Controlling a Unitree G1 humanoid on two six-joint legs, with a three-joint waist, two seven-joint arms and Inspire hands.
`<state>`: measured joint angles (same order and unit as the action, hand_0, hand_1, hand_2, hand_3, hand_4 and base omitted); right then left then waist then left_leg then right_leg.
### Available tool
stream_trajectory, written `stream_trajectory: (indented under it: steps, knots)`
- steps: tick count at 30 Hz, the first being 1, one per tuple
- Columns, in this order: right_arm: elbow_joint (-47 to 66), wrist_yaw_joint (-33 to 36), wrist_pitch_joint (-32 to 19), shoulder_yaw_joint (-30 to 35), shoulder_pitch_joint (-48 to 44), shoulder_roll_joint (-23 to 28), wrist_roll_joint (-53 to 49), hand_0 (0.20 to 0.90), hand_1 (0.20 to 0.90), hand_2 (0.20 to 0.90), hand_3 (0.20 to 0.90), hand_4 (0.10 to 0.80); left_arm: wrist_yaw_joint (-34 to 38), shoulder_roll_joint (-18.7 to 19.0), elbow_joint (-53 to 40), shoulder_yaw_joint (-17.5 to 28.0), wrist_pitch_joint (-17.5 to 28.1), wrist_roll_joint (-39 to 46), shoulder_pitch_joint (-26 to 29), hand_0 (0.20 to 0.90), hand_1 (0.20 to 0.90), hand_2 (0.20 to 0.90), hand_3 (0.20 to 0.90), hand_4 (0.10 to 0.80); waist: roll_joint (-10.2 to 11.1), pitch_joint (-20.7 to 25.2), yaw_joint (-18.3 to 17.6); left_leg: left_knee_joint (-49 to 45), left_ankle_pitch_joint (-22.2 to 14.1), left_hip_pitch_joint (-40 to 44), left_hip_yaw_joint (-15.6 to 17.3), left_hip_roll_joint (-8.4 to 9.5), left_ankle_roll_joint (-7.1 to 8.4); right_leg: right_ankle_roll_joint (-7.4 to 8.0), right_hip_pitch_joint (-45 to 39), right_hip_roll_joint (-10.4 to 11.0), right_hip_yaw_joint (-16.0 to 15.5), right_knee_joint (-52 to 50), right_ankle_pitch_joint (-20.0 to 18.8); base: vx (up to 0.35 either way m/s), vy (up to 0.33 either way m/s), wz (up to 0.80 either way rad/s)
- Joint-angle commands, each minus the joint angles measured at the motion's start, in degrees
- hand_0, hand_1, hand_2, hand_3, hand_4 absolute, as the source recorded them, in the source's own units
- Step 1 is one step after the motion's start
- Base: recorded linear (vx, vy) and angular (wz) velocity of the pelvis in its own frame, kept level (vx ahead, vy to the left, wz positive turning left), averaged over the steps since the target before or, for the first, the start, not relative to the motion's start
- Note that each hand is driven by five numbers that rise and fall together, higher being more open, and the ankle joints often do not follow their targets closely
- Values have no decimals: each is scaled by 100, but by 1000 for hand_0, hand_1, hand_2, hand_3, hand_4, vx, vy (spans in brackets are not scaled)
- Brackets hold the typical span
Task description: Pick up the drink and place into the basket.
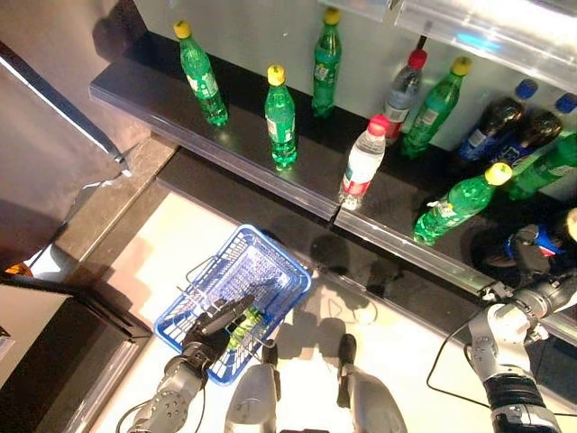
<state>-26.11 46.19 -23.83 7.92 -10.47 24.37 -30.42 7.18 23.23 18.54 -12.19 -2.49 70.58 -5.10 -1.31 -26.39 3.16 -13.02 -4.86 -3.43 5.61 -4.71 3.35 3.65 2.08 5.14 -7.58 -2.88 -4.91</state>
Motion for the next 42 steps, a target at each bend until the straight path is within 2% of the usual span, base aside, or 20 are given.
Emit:
stream_trajectory:
  steps: [1,12,19,26,35,37,42]
  knots:
    - [737,-55,-573,400,64,477,426,300,300,300,200,100,-584,249,-1280,635,533,-387,-66,300,300,300,200,100,4,762,28,249,276,27,-110,246,-64,365,-168,-612,104,-542,627,44,40,3]
    - [1759,-171,-597,372,902,-65,1072,300,300,300,200,100,-627,-32,-1436,981,579,-551,-571,300,300,300,200,100,243,1179,-115,747,414,596,29,206,-83,442,-502,-519,160,-216,426,45,85,-1]
    - [2640,-1070,-843,251,1486,-345,959,300,300,300,200,100,-636,-239,-1753,1178,623,-557,-833,300,300,300,200,100,334,1393,-290,1021,412,858,104,259,-147,429,-656,-384,209,1,386,0,124,-5]
    - [3351,-2056,-914,-111,1602,-320,375,300,300,300,200,100,-653,-377,-2050,1091,791,-462,-800,300,300,300,200,100,316,1510,-391,1169,393,940,165,338,-198,407,-708,-254,225,135,402,-23,134,-7]
    - [3791,-3144,-506,-912,1708,-408,-152,300,300,300,200,100,-887,-452,-2542,836,892,-371,-751,300,300,300,200,100,245,1527,-409,1287,396,951,110,394,-235,369,-737,-190,185,191,461,-24,80,1]
    - [3821,-3421,-357,-1355,1615,-428,-230,300,300,300,200,100,-895,-437,-2720,643,974,-300,-678,300,300,300,200,100,203,1516,-382,1331,408,954,75,414,-240,352,-754,-166,127,205,483,-19,90,4]
    - [3861,-3828,-195,-1973,1513,-447,-245,300,300,300,200,100,-904,-462,-2937,419,1081,-230,-554,300,300,300,200,100,145,1502,-333,1333,410,915,32,441,-235,324,-763,-119,37,210,519,-15,69,6]
